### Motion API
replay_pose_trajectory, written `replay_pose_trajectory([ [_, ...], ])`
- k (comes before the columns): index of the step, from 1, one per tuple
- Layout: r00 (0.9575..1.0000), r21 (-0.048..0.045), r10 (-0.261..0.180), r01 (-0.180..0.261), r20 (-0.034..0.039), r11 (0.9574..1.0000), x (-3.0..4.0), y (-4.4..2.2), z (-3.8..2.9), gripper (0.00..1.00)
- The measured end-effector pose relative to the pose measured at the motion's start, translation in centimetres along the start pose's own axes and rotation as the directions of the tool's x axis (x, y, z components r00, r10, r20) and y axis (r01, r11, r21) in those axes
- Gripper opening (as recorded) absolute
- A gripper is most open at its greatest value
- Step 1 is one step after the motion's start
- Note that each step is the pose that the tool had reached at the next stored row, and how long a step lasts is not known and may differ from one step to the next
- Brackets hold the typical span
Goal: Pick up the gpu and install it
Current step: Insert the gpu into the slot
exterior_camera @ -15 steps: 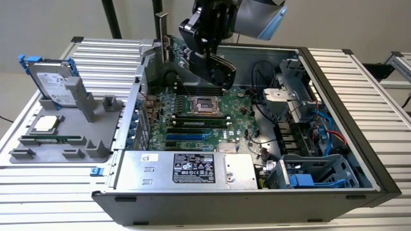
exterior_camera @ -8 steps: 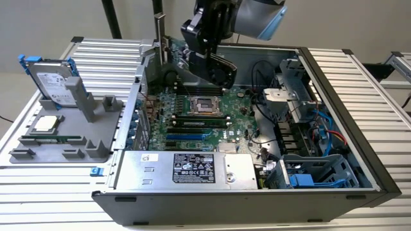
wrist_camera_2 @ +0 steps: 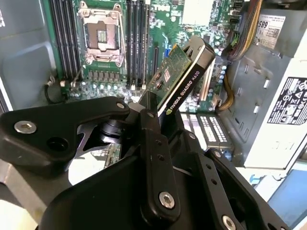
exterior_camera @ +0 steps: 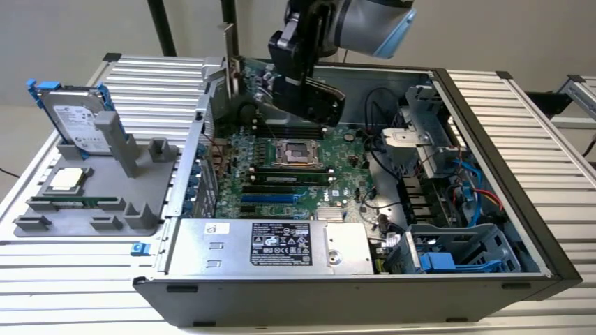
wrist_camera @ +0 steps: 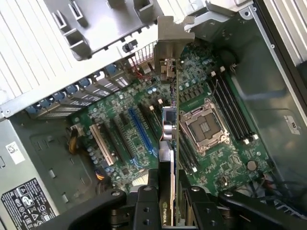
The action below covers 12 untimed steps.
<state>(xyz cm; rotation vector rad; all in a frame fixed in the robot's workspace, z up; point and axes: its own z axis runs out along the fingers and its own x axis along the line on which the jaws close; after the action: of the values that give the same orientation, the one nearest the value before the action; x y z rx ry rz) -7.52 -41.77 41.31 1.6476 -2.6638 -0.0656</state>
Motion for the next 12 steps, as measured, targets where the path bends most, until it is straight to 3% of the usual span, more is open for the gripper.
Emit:
replay_pose_trajectory([
  [3, 0.9987, -0.0008, -0.050, 0.050, -0.0021, 0.9988, 0.00, 0.00, 0.00, 0.00],
  [6, 0.9947, -0.0017, -0.103, 0.103, -0.0040, 0.9947, 0.00, 0.00, 0.00, 0.00],
  [12, 0.9779, -0.0039, -0.209, 0.209, -0.0081, 0.9779, 0.00, 0.00, 0.00, 0.00],
])
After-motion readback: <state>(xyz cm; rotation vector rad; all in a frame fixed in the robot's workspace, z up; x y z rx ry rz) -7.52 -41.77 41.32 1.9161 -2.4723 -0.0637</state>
